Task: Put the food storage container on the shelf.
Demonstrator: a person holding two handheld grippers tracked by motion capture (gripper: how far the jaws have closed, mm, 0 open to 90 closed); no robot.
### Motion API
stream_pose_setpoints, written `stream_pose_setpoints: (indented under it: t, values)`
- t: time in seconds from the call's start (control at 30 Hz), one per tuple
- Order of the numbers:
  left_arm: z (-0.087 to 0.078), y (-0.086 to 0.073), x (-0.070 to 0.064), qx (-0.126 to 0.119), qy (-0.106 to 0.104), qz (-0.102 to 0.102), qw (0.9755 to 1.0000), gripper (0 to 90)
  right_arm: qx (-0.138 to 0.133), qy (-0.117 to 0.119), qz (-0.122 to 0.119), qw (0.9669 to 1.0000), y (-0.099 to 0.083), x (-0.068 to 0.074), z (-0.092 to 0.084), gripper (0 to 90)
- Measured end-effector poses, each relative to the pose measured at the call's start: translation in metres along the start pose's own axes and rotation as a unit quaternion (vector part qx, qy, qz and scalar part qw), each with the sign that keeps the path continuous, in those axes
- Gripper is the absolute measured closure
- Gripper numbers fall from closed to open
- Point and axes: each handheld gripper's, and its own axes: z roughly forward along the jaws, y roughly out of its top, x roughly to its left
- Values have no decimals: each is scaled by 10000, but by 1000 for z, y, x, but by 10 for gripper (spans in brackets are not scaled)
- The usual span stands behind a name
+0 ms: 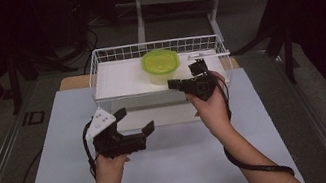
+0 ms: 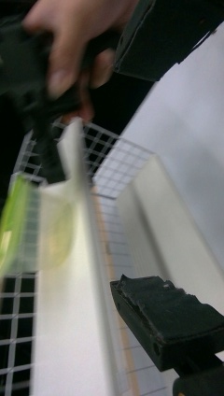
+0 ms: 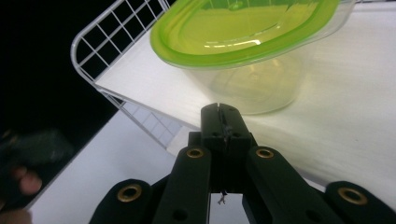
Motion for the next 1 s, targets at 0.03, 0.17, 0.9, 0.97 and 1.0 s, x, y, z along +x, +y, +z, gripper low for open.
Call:
stream_pose_setpoints:
  t: [0.03,0.17,0.9,0.97,1.0]
  values:
    - [-2,-4,-2,25,21,51,10000,6,-7,-30,11,10000,0,0,3,900]
    - [-8,-17,-6,74,26,112,9999,6,28,-63,43,10000,1,-2,11,900]
    - [-14,-32,-13,-68,-367,435,9984,7,-143,52,-125,9998,-9,9,-1,825]
    - [-16,-31,-12,-80,-445,420,9981,6,-264,141,-280,9992,-17,14,-8,717]
    - [-16,-30,-12,-71,-483,431,9979,6,-319,189,-359,9987,-20,17,-10,635]
